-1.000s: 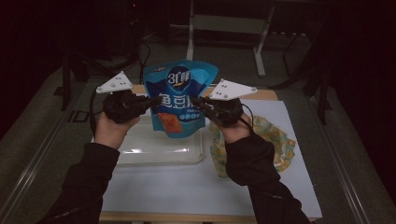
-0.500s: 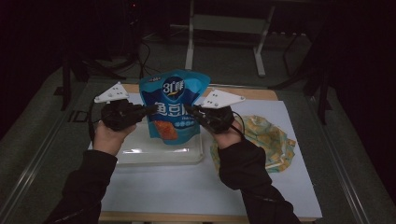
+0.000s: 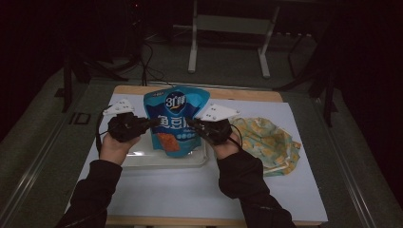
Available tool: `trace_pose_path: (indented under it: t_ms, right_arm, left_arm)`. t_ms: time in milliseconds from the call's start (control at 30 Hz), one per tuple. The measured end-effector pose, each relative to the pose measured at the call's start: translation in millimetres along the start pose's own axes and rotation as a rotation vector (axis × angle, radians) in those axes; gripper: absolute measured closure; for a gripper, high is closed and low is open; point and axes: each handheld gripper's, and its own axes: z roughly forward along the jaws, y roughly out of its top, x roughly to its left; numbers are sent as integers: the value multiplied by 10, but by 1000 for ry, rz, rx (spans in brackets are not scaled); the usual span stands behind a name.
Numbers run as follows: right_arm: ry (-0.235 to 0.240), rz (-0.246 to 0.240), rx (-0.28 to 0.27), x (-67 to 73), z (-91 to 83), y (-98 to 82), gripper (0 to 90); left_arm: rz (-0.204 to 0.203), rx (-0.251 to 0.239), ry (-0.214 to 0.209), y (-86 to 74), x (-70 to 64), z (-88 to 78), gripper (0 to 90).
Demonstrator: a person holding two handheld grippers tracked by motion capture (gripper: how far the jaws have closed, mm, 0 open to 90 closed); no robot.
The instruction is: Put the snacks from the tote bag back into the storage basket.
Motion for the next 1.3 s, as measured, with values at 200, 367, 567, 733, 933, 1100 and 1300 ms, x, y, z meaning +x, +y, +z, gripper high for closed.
trace_pose_path:
  t_ms: [200, 367, 567, 733, 933, 1100, 1300]
  right_arm:
    - [1, 14, 12, -21, 84, -188, 899]
    - [-12, 8, 16, -33, 122, -256, 899]
    - [-11, 19, 18, -77, 150, -371, 899]
    - [-10, 17, 24, -99, 150, -422, 899]
    - [-3, 20, 29, -94, 177, -492, 899]
    - [-10, 6, 30, -86, 177, -496, 899]
    - [16, 32, 21, -97, 145, -543, 898]
  left_arm:
    - [-13, 15, -4, -134, 44, 111, 889]
    - [-25, 9, -6, -201, 77, 175, 889]
    - [-17, 19, -3, -255, 77, 266, 889]
    - [-11, 17, -4, -296, 80, 311, 888]
    - [-6, 14, -17, -370, 109, 333, 886]
    - [-8, 0, -20, -387, 114, 341, 885]
    - [-13, 2, -28, -419, 82, 322, 882]
